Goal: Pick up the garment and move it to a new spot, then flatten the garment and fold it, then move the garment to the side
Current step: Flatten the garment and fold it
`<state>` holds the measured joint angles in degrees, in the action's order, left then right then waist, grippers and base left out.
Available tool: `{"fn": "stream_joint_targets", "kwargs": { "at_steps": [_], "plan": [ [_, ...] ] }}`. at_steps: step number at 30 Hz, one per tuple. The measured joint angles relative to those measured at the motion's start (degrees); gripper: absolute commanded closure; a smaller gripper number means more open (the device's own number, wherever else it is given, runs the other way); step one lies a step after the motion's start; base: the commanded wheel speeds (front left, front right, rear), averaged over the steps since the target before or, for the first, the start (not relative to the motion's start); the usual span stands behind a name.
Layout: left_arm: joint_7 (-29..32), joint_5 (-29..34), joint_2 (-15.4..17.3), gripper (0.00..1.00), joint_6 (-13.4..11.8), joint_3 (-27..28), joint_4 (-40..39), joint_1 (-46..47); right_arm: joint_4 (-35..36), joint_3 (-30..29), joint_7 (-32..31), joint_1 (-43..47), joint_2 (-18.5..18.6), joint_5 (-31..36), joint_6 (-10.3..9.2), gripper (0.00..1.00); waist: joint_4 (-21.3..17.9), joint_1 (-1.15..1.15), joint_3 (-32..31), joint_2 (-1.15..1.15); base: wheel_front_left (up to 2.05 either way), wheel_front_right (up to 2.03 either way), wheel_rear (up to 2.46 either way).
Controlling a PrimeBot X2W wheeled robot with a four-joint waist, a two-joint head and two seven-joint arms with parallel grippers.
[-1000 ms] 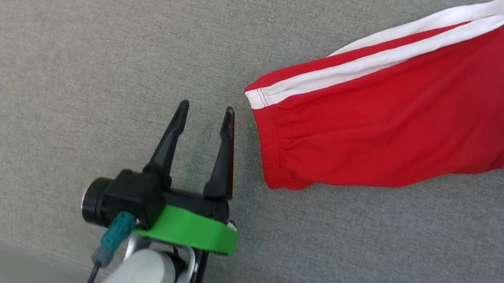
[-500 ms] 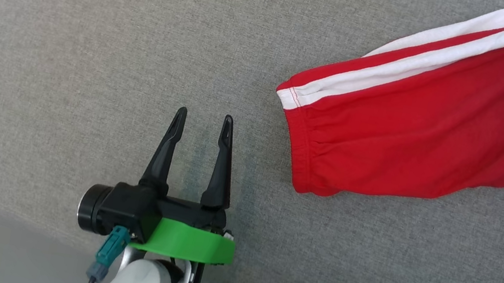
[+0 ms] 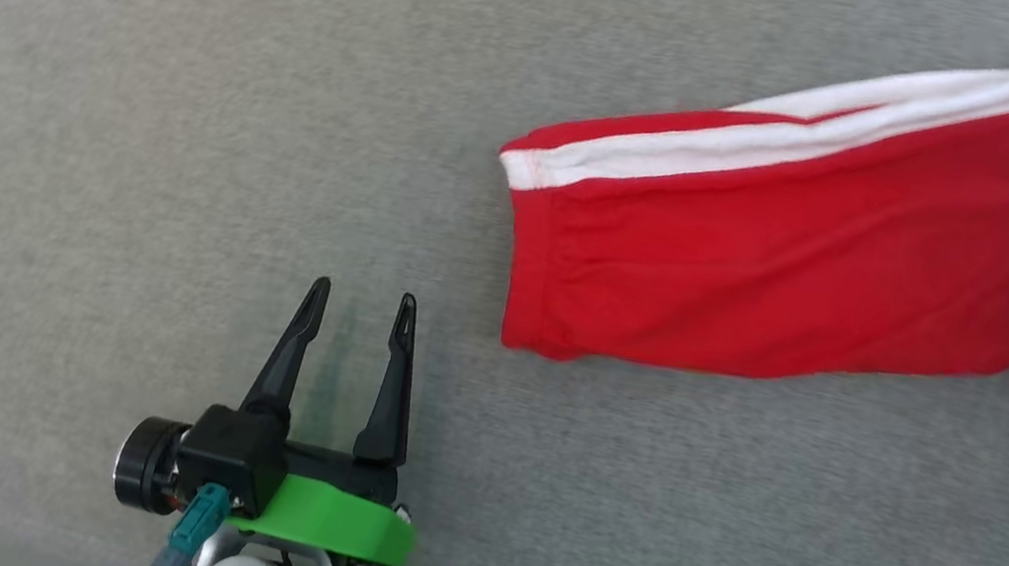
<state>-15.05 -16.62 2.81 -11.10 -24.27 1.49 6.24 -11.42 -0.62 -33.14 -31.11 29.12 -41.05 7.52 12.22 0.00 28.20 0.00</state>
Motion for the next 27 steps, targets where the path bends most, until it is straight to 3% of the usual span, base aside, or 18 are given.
{"fn": "stream_joint_targets", "kwargs": {
  "at_steps": [7, 13, 19, 22, 27],
  "plan": [
    [0.00, 1.71, 0.01, 0.00, 2.75, 2.04, 1.49, -1.15, 0.26, -7.39, 0.36, 1.90, 1.04, -0.34, -0.03, 1.00, -4.89, 0.00, -4.03, 0.00, 0.00, 0.00, 0.00],
    [0.00, 0.03, 0.01, 0.00, 2.75, 1.15, 1.91, -3.64, 9.10, -4.90, -3.69, 1.83, -1.80, -0.94, -0.03, 1.00, -5.86, 0.00, -7.59, 0.00, 0.00, 0.00, 0.00],
    [0.00, -1.89, 0.00, 0.00, 1.66, -0.37, 2.11, -4.44, 16.82, 4.45, -8.02, 2.83, -9.93, 1.91, -0.03, 1.00, -5.34, 0.00, -9.12, 0.00, 0.00, 0.00, 0.00],
    [0.00, -2.33, 0.00, 0.00, 1.48, -1.30, 2.72, -4.09, 15.14, 8.42, -8.00, 2.83, -15.99, 5.87, -0.03, 1.00, -4.75, 0.00, -8.93, 0.00, 0.00, 0.00, 0.00],
    [0.00, -3.19, -0.01, 0.00, 0.99, -1.79, 3.66, -2.70, 8.93, 10.21, -5.19, 2.78, -22.85, 12.18, -0.04, 1.00, -3.21, 0.00, -8.78, 0.00, 0.00, 0.00, 0.00]
  ]
}}
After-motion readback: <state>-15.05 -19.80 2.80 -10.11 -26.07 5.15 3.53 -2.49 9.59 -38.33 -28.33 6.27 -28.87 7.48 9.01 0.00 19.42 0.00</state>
